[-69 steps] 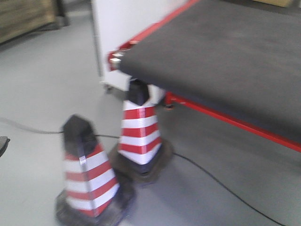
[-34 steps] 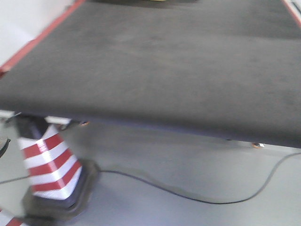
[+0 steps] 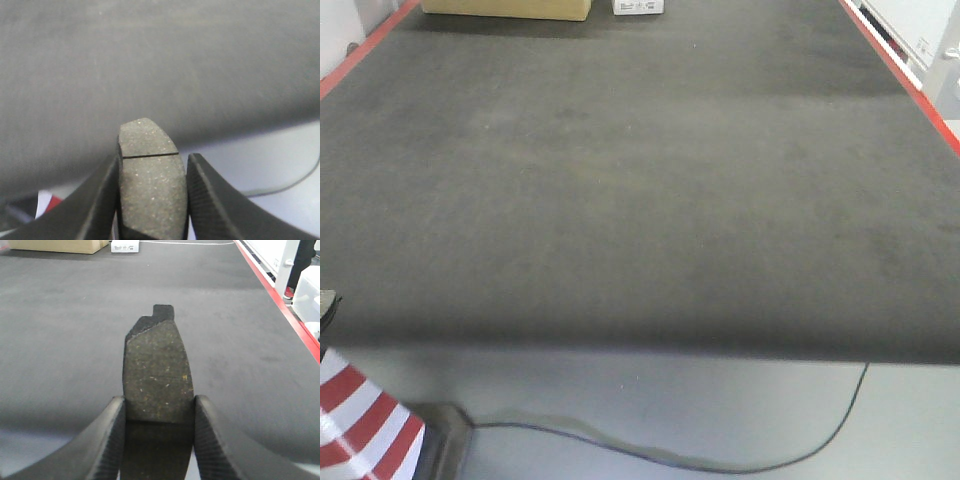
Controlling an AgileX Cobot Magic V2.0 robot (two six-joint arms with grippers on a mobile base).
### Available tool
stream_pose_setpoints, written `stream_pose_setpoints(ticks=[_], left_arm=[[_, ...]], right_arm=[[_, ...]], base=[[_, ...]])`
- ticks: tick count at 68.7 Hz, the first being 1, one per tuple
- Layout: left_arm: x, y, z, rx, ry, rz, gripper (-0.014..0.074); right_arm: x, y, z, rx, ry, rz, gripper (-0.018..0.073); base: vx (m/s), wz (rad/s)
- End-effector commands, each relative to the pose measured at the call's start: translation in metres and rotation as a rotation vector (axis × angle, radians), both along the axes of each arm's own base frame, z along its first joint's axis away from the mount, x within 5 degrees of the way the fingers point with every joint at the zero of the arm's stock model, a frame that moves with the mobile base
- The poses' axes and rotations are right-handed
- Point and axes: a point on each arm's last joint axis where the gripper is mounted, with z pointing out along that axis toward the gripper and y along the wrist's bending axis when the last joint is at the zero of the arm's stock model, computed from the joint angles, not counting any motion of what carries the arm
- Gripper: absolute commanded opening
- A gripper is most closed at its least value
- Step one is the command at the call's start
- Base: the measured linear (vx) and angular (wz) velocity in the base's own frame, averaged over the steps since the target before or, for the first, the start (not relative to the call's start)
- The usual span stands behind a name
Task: Move and align brake pads A on conveyor
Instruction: 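Drive up to the dark grey conveyor belt holding both pads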
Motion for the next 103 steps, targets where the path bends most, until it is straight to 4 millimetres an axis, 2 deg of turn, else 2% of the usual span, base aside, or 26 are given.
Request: stream_pose_setpoints(ticks=[1,49,103], left_arm=[[0.0046,-0.0001,0.0161,-0.025,-0.107,0.012,0.0109],[0.0048,-0.0001,0.0160,-0.025,-0.107,0.012,0.0109],[0.0048,-0.0001,0.0160,-0.025,-0.107,0.012,0.0109]], right_arm=[[0.0016,-0.0015,0.0182,-0.007,-0.117,-0.016,-0.0005],[0.0016,-0.0015,0.0182,-0.007,-0.117,-0.016,-0.0005],[0.0016,-0.0015,0.0182,-0.007,-0.117,-0.016,-0.0005]], base=[[0.33,-0.03],[0.25,-0.05],[0.02,0.00]])
